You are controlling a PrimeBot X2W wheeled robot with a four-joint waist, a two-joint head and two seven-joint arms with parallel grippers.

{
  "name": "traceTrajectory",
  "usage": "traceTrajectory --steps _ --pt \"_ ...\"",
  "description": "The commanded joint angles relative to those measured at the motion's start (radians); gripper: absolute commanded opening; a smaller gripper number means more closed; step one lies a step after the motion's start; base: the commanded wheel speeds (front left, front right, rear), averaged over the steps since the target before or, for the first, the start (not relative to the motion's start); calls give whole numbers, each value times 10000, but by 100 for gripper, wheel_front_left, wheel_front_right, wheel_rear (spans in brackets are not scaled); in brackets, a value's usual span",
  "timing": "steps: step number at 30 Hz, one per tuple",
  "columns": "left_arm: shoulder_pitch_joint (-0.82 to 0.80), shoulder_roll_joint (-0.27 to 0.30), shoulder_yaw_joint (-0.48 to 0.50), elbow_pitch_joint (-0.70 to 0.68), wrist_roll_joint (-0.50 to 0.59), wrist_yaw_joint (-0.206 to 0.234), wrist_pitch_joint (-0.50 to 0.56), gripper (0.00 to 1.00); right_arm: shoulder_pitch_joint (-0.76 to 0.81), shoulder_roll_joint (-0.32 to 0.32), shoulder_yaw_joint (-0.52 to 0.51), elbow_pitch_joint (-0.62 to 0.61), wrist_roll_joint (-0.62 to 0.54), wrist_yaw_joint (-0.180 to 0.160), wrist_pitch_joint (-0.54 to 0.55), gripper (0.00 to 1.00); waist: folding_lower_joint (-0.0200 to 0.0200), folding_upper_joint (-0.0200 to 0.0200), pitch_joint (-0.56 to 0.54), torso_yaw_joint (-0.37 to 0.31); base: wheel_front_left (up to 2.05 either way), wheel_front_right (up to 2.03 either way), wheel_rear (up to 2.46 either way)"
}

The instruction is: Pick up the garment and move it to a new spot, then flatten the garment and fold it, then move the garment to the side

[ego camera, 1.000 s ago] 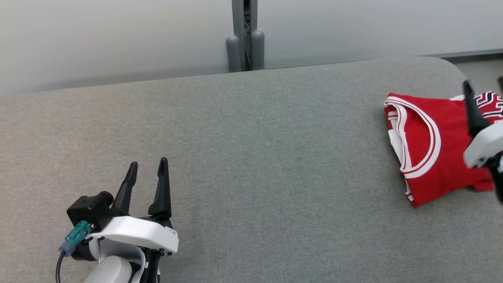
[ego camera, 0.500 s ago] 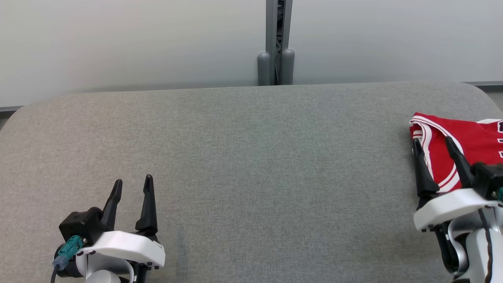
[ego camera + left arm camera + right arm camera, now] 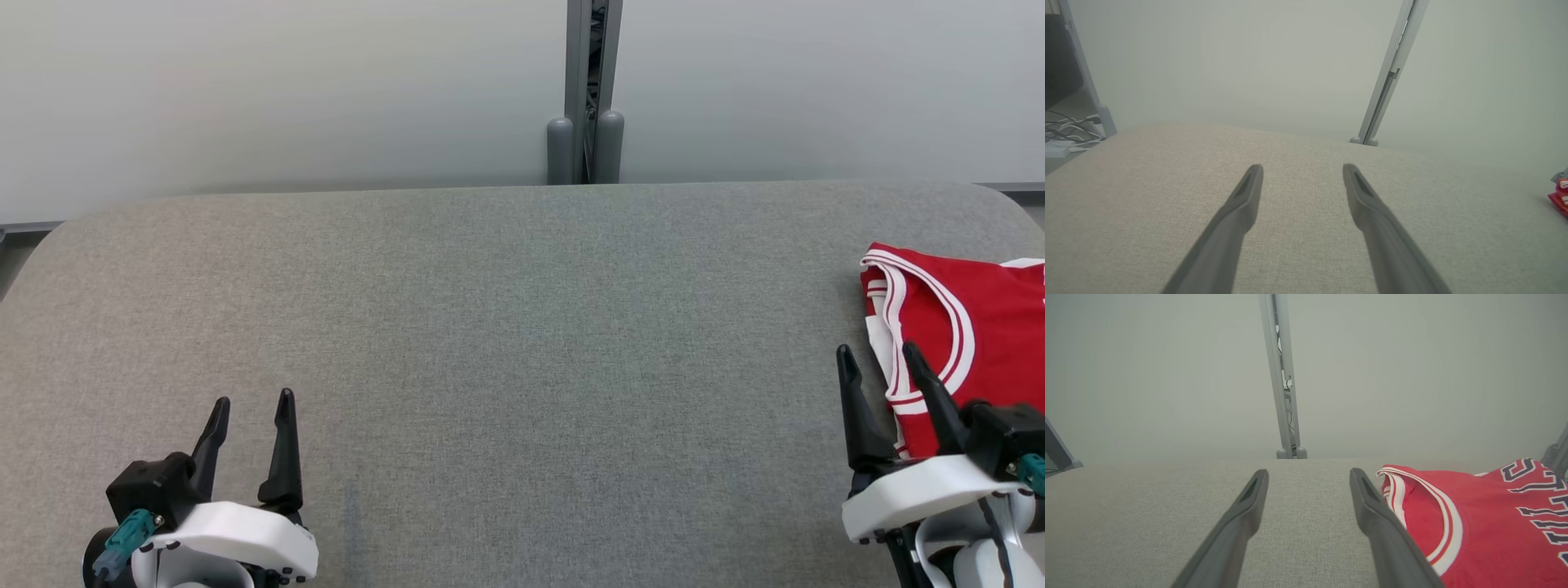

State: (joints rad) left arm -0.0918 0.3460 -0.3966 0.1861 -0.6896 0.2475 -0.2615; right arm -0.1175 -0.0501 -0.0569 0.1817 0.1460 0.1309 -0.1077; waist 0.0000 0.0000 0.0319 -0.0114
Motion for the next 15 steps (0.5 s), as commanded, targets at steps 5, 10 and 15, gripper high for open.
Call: traceTrajectory --steps 5,10,15 --pt "210 46 121 50 72 -5 -42 100 384 -23 219 -67 400 0 -197 100 0 0 -97 48 0 0 0" --pt "273 5 145 23 105 48 -43 100 448 -24 326 -4 453 0 -188 100 0 0 -126 76 0 0 0" --pt "339 -43 157 27 115 111 -44 100 475 -24 397 41 406 0 -128 100 0 0 -193 119 0 0 0"
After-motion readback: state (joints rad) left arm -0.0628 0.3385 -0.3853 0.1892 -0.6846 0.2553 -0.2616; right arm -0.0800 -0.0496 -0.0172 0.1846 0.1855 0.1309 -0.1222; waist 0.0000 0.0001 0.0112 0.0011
